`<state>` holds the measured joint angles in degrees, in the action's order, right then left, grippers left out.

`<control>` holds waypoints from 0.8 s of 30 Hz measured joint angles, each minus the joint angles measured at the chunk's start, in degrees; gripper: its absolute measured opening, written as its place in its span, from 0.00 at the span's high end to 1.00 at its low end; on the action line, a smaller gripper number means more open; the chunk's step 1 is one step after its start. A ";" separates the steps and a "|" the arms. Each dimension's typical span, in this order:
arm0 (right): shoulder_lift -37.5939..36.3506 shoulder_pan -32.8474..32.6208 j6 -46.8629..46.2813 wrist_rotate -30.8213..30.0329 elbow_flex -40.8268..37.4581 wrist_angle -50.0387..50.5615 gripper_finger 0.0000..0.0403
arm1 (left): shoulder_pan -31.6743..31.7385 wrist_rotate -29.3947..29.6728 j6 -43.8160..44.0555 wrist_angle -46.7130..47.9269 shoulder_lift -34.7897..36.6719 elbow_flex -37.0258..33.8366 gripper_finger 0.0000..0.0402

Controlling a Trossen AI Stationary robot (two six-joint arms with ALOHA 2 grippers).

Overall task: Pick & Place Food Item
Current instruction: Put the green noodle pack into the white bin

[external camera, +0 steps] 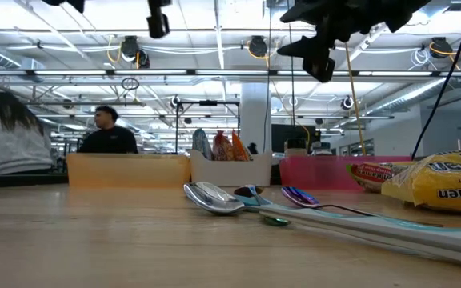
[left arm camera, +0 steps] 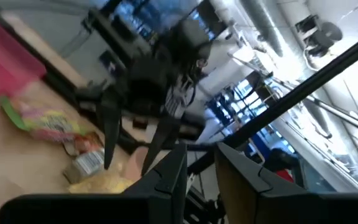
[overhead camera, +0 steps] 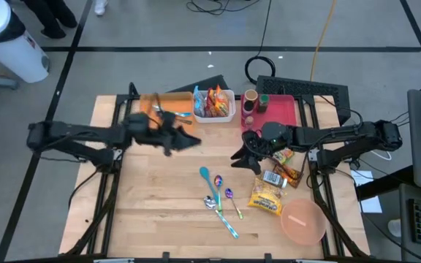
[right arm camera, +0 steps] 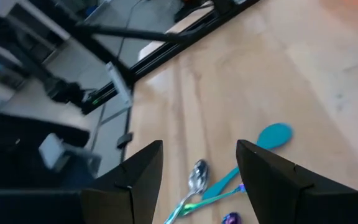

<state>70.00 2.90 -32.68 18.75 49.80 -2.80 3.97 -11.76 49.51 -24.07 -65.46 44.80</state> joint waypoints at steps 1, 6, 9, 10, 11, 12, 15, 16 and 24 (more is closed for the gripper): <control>0.00 0.00 0.34 1.14 0.00 -0.01 0.51 | -1.42 1.01 0.46 -1.76 -2.13 0.00 0.78; 0.00 0.00 0.33 7.52 0.00 -2.37 0.51 | -7.60 6.37 1.29 -10.37 -11.46 0.07 0.78; -0.02 0.00 0.37 10.05 0.02 -4.14 0.51 | -10.37 8.34 2.96 -13.86 -16.31 0.07 0.78; -0.02 0.00 0.38 10.07 0.02 -4.14 0.51 | -11.13 8.88 3.76 -14.57 -17.51 0.07 0.78; -0.02 0.00 0.38 10.06 0.02 -4.14 0.51 | -11.90 9.25 4.58 -15.21 -18.70 0.07 0.78; -0.02 0.00 0.38 10.05 0.02 -4.14 0.51 | -12.53 9.61 5.52 -15.74 -19.91 0.07 0.78; -0.02 0.00 0.38 10.04 0.02 -4.17 0.51 | -14.30 10.49 9.49 -16.51 -23.21 0.09 0.78; -0.02 0.00 0.38 10.06 0.02 -4.11 0.51 | -14.78 10.75 10.46 -16.62 -24.11 0.09 0.78; -1.72 0.00 3.60 10.06 0.02 -4.83 0.51 | -15.33 12.12 14.55 -16.77 -28.45 0.09 0.78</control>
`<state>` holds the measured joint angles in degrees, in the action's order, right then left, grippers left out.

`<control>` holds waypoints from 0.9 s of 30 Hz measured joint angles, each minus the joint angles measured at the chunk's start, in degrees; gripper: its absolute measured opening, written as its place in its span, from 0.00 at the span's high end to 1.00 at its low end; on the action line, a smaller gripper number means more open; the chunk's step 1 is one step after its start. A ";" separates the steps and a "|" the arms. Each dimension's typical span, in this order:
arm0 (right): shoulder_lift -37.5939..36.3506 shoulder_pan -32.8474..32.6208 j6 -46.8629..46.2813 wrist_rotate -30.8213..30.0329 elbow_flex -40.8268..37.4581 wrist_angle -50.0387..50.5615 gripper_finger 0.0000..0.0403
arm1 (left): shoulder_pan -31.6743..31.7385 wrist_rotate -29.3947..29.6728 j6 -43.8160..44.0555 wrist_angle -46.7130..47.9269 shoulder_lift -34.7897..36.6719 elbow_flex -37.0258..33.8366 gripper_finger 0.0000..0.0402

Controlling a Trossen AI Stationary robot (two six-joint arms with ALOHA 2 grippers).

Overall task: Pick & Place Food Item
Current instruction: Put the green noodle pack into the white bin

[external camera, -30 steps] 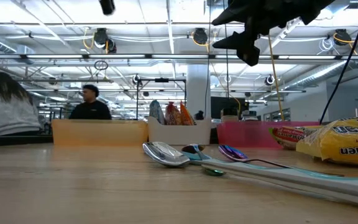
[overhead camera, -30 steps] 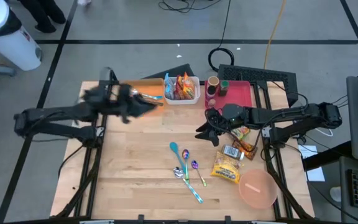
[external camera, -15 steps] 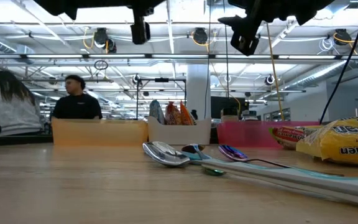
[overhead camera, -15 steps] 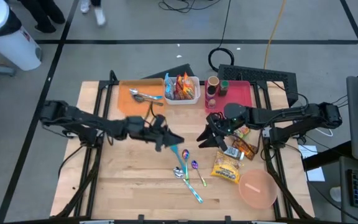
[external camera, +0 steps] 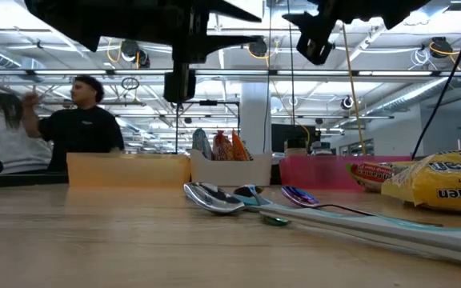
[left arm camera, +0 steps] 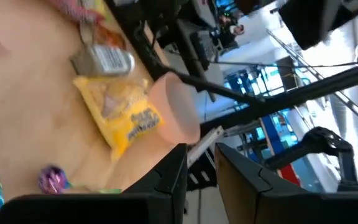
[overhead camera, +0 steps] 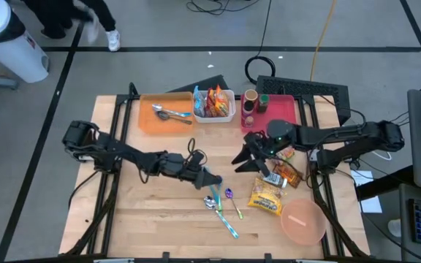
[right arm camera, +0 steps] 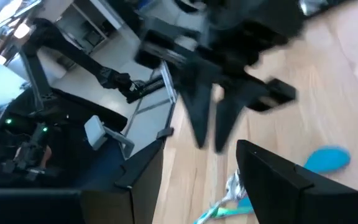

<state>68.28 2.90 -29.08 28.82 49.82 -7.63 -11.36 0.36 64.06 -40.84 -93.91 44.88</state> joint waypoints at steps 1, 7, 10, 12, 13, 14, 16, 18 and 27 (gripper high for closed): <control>-0.61 0.00 1.14 -0.04 0.02 0.00 0.51 | 0.34 0.17 -1.33 -0.50 0.00 0.00 0.78; -5.37 0.00 6.23 -2.19 0.02 1.03 0.51 | 3.18 0.09 -11.02 -9.06 0.02 1.58 0.78; -8.59 -0.02 9.47 -3.96 0.02 3.68 0.51 | 4.41 -2.55 -17.92 -6.06 0.04 6.40 0.78; -11.33 -0.10 11.85 -6.56 0.02 6.62 0.51 | 4.78 -5.09 -22.83 1.49 0.02 11.24 0.78; -12.78 -0.29 13.31 -8.16 0.02 8.89 0.51 | 4.94 -5.87 -25.51 7.13 0.02 14.13 0.78; -14.26 -0.65 14.97 -10.19 0.02 11.27 0.51 | 4.96 -6.36 -28.71 13.46 0.01 17.20 0.78; -16.90 -1.89 18.94 -15.37 0.41 16.63 0.51 | 5.10 -5.78 -35.76 27.16 -0.02 23.39 0.78; -19.00 -3.73 23.29 -20.32 1.31 23.45 0.51 | 5.12 -3.15 -42.58 38.01 -0.02 28.94 0.78; -20.16 -15.02 35.25 -40.74 4.72 54.57 0.51 | 9.10 2.27 -48.61 48.19 0.09 35.80 0.78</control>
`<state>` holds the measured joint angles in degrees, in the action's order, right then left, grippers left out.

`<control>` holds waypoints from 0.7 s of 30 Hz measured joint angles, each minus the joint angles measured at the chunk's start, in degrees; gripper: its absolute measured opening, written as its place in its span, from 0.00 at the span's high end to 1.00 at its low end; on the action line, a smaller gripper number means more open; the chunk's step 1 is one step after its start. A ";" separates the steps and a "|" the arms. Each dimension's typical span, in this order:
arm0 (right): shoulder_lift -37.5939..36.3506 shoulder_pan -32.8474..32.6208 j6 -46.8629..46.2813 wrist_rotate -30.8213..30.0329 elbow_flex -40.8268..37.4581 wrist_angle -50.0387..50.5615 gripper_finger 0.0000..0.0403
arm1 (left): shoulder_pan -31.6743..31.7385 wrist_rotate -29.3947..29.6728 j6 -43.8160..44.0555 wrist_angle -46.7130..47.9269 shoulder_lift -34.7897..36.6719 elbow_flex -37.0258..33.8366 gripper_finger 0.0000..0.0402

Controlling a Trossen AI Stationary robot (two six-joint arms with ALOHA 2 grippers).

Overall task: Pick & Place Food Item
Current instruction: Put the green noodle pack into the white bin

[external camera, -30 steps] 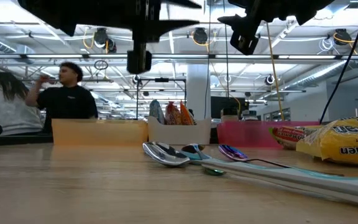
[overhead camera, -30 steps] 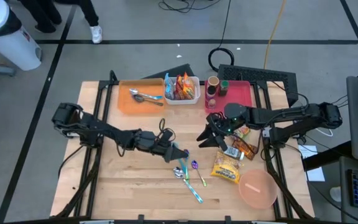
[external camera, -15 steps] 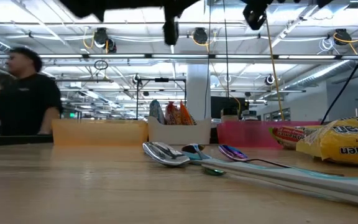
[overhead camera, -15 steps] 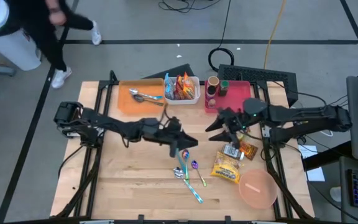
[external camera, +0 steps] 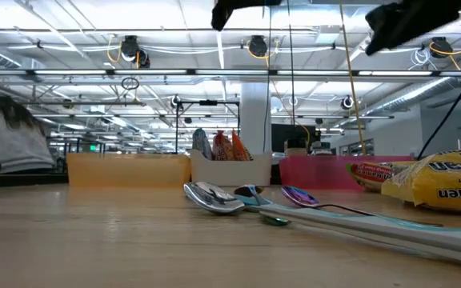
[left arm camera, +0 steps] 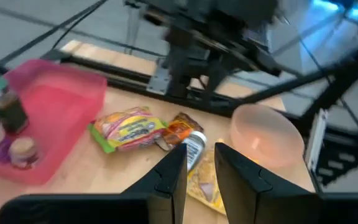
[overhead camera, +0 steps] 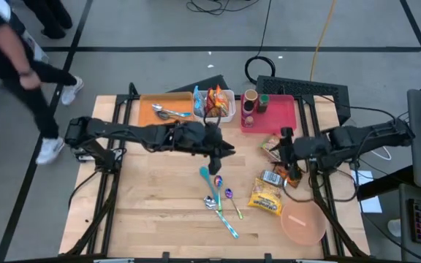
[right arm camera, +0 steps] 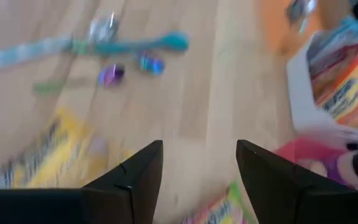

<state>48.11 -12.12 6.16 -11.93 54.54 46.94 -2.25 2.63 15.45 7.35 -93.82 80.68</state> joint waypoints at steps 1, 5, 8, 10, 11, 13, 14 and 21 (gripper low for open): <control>0.39 -1.06 0.40 -0.18 0.02 1.90 0.51 | 0.67 -0.11 1.56 0.00 0.00 -0.18 0.78; 2.58 -3.85 0.60 -0.19 0.03 10.62 0.51 | 3.29 -4.08 5.78 0.26 -0.09 -0.44 0.78; 3.76 -4.24 0.14 -0.20 -1.19 15.72 0.51 | 4.90 -7.03 8.44 0.09 -0.04 -0.44 0.78; 4.06 -4.24 -1.97 -0.06 -2.99 16.32 0.51 | 5.55 -8.96 9.66 0.19 -0.04 -0.44 0.78; 4.09 -4.24 -3.06 -0.04 -4.05 15.87 0.51 | 5.81 -9.67 9.85 0.20 -0.04 -0.44 0.78; 4.07 -4.28 -4.30 0.09 -6.52 14.51 0.51 | 6.03 -10.76 10.41 0.15 -0.04 -0.44 0.78; 4.08 -4.38 -4.84 0.07 -7.76 13.80 0.51 | 6.05 -11.13 10.62 0.16 -0.04 -0.44 0.78; 5.13 -4.50 -5.23 -1.50 -11.80 8.03 0.51 | 5.83 -11.82 11.91 0.74 -0.04 -0.48 0.78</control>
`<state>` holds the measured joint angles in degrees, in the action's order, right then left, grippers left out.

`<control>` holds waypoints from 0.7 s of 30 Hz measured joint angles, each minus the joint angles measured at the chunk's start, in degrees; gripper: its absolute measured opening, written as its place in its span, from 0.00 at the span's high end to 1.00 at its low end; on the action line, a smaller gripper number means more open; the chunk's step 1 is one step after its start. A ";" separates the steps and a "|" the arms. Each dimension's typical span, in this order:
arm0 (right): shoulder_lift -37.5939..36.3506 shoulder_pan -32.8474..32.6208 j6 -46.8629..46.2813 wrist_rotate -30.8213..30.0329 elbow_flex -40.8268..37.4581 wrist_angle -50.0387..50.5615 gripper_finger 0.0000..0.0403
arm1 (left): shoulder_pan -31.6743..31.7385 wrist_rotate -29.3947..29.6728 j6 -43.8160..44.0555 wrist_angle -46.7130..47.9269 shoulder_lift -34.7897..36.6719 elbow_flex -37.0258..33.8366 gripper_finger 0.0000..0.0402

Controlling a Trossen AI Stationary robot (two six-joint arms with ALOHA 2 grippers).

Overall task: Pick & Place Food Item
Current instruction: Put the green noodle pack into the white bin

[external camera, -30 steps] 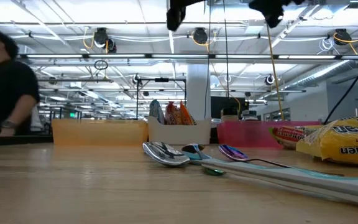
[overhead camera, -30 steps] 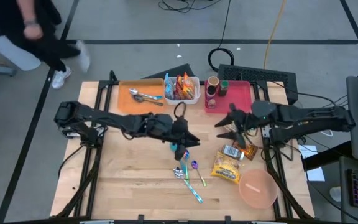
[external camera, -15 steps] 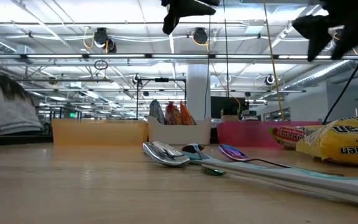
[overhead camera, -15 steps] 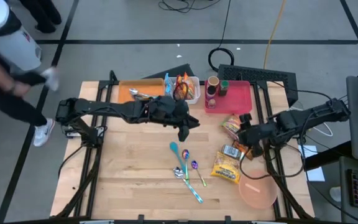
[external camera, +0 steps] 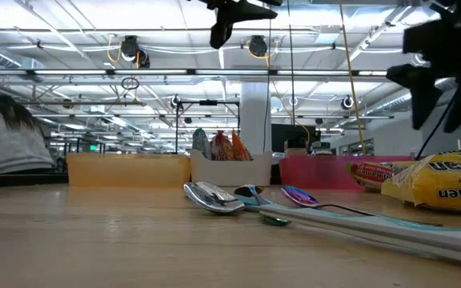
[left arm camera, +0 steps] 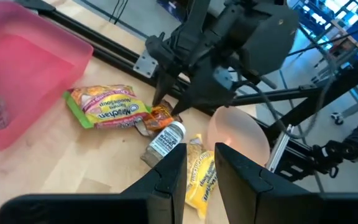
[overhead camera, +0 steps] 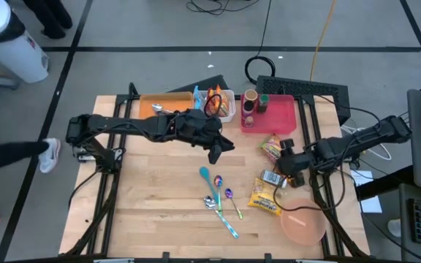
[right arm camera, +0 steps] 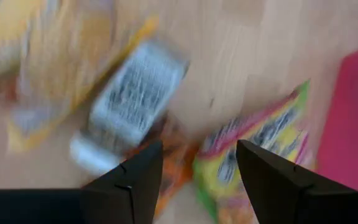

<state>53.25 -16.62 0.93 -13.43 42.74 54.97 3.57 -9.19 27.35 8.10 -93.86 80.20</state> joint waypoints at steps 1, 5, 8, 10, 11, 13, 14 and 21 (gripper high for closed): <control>0.35 0.00 0.08 -1.14 0.00 -0.81 0.51 | 0.00 -0.03 0.22 0.03 -0.06 0.00 0.78; 2.63 -0.08 0.37 -1.40 -0.34 0.10 0.51 | 0.00 -2.56 2.87 0.42 -1.08 -0.04 0.78; 4.07 -0.53 0.33 -1.33 -0.32 -0.41 0.51 | -0.61 -3.70 3.24 -0.76 -2.60 -0.04 0.78; 4.97 -0.55 0.19 -1.37 -0.28 -0.37 0.51 | -0.96 -4.87 3.26 -1.84 -3.72 -0.07 0.78; 5.07 -0.55 0.19 -1.38 -0.32 -0.31 0.51 | -1.13 -5.72 3.55 -2.42 -4.34 -0.06 0.78; 5.15 -0.46 0.06 -1.57 -0.28 -0.32 0.51 | -1.20 -7.70 4.29 -3.18 -5.51 -0.04 0.78; 5.21 -0.30 -0.03 -1.64 -0.28 -0.28 0.51 | -1.19 -9.07 4.33 -3.71 -6.18 -0.04 0.78; 5.17 -0.26 -0.14 -1.68 -0.28 -0.30 0.51 | -0.74 -14.25 1.03 -7.24 -7.67 -0.07 0.83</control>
<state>58.41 -16.88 0.80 -15.11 42.46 54.68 2.84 -23.44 28.38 0.85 -101.54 80.14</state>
